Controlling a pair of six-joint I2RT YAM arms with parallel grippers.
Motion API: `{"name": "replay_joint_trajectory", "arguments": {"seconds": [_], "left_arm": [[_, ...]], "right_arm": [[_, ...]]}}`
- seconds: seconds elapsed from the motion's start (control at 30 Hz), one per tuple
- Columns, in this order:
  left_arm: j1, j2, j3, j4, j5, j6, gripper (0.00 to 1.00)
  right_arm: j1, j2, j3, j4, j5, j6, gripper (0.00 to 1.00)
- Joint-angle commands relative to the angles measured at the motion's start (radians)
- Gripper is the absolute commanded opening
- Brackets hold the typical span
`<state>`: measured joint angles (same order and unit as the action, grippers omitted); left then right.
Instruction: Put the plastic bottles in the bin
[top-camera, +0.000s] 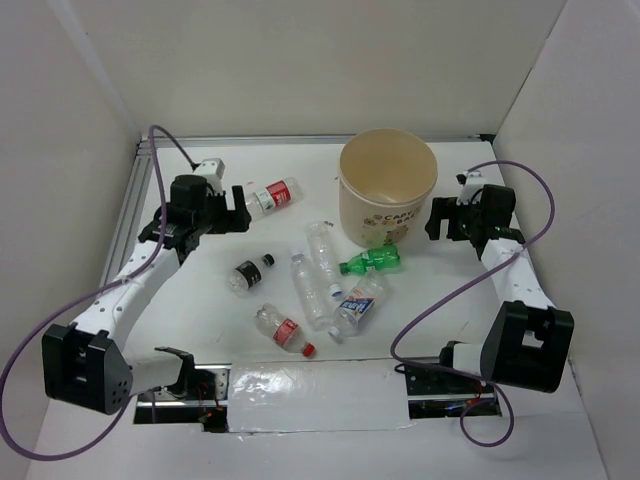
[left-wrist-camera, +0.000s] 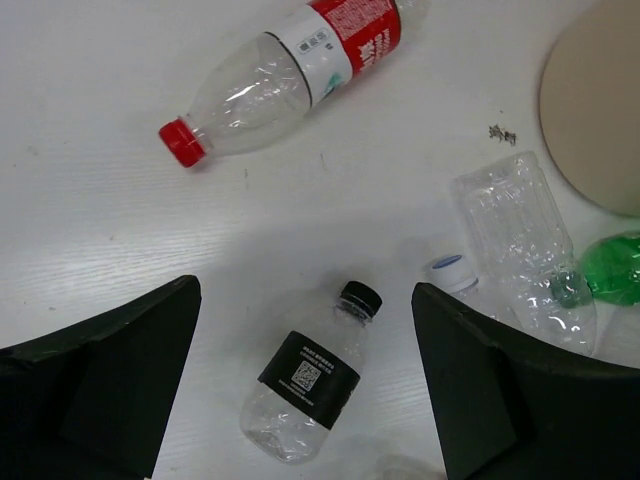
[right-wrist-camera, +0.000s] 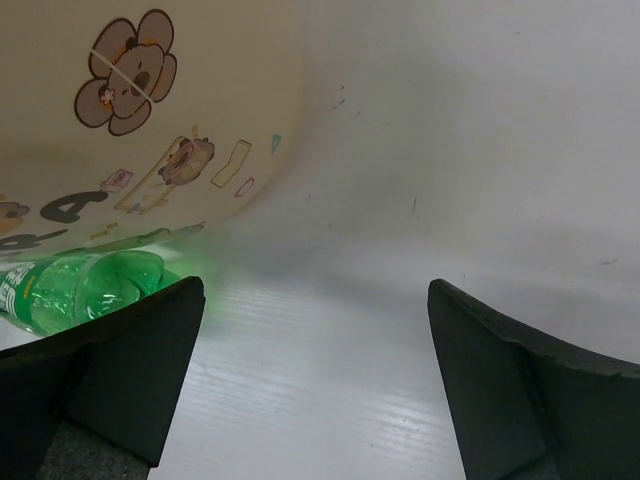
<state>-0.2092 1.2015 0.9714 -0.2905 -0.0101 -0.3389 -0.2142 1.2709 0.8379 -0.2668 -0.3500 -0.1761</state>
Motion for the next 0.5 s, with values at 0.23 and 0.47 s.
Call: {"name": "replay_joint_trajectory", "arguments": {"seconds": [0.23, 0.47], "left_arm": [[-0.056, 0.127, 0.125, 0.040, 0.042, 0.195, 1.00], [-0.065, 0.257, 0.252, 0.050, 0.042, 0.294, 0.94]], "right_arm": [[-0.002, -0.027, 0.043, -0.009, -0.043, -0.043, 0.99], [-0.023, -0.070, 0.007, -0.083, -0.194, -0.198, 0.99]]}}
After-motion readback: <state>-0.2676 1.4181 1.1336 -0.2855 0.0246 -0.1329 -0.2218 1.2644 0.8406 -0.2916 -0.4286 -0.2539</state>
